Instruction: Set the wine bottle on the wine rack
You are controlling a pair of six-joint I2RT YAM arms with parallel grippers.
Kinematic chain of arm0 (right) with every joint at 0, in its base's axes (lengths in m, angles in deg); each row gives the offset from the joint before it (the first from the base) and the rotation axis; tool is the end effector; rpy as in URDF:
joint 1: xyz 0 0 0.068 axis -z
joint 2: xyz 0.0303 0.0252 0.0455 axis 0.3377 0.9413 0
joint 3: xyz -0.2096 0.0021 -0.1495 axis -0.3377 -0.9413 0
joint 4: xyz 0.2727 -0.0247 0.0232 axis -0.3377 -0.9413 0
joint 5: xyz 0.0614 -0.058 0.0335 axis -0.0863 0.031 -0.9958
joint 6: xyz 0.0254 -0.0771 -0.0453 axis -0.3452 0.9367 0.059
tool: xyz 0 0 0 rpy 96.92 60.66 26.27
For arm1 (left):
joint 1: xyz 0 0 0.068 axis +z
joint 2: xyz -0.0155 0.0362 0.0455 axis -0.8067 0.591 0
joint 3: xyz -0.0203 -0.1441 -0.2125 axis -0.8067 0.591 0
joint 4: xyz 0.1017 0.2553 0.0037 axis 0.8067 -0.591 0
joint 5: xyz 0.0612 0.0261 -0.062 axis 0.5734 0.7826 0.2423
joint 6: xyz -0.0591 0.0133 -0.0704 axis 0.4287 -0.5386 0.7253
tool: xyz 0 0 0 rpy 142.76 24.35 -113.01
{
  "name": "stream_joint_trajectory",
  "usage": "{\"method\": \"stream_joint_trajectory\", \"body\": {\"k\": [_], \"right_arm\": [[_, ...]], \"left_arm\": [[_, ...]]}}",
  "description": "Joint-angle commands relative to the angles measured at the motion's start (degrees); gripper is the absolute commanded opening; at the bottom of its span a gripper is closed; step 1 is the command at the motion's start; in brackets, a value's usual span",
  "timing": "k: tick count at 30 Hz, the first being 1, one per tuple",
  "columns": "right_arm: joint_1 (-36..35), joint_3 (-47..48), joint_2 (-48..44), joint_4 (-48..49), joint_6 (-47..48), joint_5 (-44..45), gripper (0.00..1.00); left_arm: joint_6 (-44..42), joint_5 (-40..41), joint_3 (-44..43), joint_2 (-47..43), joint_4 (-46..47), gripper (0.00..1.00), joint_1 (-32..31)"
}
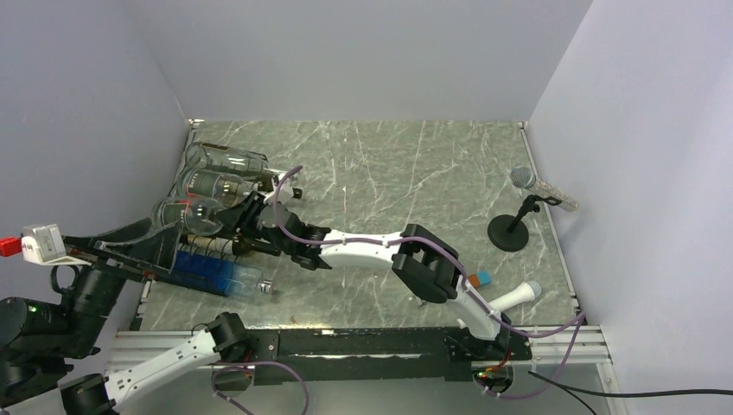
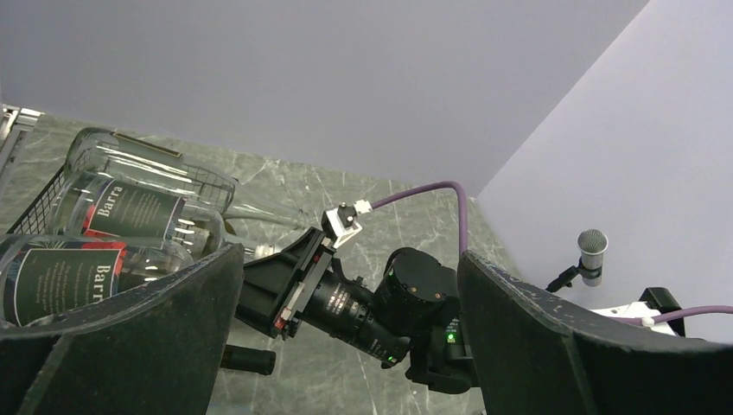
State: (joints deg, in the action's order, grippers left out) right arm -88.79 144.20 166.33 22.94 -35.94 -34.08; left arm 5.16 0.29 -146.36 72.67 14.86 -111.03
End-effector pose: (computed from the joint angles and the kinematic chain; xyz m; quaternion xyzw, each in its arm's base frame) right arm 0.2304 0.5385 0.2151 0.0940 0.7270 0.5923 0.3345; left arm 0.0378 0.0445 0.4586 -0.0854 0.6416 -0.2884 0.7056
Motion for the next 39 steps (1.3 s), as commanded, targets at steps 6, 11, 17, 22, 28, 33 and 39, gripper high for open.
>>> {"method": "stream_joint_trajectory", "body": {"k": [6, 11, 17, 22, 28, 33, 39], "right_arm": [[-1.1, 1.5, -3.9, -4.9, -9.1, -7.9, 0.27], [-1.2, 2.0, -3.9, -8.7, -12.0, -10.5, 0.38], [-1.0, -0.8, -4.3, -7.4, -13.2, -12.2, 0.53], [-1.0, -0.5, -3.9, -8.9, -11.7, -13.3, 0.65], [-1.0, -1.2, -5.3, -9.8, -9.6, -13.0, 0.94], [-1.0, -3.4, -7.8, -9.3, -7.8, -13.5, 1.00], [-1.5, -5.2, -11.9, -10.4, 1.9, -10.9, 1.00]], "left_arm": [[1.3, -0.1, -0.7, -1.4, -0.3, 0.98, -0.1], [1.2, -0.2, -1.2, -0.7, -1.2, 0.98, -0.2], [1.3, 0.2, -0.5, -1.4, -0.4, 0.99, -0.2], [2.8, 0.5, -1.3, -0.8, -1.3, 0.99, -0.2], [4.8, 0.0, -3.0, 1.1, -3.6, 0.99, -0.1], [7.2, -0.2, -3.4, 3.3, -5.4, 0.99, -0.2], [14.0, 4.6, -4.0, 6.2, -8.0, 0.99, -0.1]]}}
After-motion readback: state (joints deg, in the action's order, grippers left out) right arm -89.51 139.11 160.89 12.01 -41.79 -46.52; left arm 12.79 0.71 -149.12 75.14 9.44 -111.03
